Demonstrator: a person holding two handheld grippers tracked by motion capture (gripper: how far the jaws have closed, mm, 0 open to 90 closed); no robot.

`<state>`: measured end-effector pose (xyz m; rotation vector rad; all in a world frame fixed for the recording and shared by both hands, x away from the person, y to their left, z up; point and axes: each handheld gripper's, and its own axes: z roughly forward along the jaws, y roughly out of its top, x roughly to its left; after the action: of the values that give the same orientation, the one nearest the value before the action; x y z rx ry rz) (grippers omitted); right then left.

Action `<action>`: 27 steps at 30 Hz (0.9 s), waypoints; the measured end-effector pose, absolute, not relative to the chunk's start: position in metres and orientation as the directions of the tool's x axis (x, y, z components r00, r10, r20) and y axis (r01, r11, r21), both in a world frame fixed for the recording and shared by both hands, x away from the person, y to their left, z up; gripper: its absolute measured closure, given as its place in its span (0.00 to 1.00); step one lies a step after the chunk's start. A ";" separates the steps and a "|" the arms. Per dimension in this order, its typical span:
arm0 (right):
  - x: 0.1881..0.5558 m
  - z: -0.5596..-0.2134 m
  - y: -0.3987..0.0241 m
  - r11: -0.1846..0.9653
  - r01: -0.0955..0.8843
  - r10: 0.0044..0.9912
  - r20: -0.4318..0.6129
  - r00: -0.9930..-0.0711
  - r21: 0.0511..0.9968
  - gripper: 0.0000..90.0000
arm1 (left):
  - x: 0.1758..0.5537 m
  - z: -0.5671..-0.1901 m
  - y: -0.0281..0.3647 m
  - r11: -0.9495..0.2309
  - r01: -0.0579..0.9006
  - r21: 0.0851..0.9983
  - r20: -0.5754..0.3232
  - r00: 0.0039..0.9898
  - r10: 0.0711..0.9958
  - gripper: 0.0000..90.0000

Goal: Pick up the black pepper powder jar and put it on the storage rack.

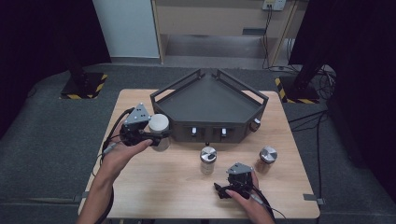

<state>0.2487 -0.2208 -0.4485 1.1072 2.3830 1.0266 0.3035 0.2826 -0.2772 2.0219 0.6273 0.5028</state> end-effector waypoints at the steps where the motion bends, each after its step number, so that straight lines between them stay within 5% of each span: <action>1: 0.249 -0.449 -0.221 0.442 0.532 0.761 0.012 -0.649 0.723 0.01 | 0.304 -0.276 0.281 -0.438 0.229 0.869 0.100 0.786 0.610 0.36; 27: 0.249 -0.449 -0.221 0.441 0.531 0.761 0.012 -0.649 0.723 0.01 | 0.332 -0.240 0.259 -0.454 0.180 0.873 0.113 0.830 0.546 0.36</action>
<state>0.2487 -0.2208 -0.4486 1.1069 2.3824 1.0277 0.3317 0.2591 -0.2401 2.0309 0.5344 0.4720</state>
